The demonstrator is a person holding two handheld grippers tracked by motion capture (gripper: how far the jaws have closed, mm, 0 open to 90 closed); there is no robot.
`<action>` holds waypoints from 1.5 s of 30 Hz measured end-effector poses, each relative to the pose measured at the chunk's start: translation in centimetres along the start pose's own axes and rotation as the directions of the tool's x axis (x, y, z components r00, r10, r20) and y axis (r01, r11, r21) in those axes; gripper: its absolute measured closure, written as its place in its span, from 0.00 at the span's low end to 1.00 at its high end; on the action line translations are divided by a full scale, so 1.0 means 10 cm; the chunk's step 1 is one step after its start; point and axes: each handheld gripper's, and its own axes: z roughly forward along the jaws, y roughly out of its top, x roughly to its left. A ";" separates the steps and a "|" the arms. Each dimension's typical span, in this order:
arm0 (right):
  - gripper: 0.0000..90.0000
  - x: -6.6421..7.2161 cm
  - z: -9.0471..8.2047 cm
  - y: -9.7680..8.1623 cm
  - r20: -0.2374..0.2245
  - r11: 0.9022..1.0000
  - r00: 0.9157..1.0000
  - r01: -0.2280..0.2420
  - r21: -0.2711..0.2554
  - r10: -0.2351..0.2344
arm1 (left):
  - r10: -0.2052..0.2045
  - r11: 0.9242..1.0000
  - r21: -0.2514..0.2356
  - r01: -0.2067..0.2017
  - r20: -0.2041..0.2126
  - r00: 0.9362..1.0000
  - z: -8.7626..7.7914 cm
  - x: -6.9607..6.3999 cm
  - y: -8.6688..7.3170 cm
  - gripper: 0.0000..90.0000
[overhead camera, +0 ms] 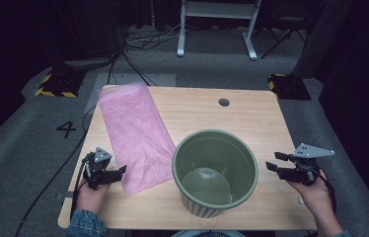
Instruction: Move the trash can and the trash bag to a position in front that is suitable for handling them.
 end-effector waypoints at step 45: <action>0.31 -0.08 0.57 -0.56 0.067 0.997 0.996 -0.056 0.059 0.052 | -0.090 0.987 0.120 0.107 -0.137 0.987 0.44 0.52 0.61 0.29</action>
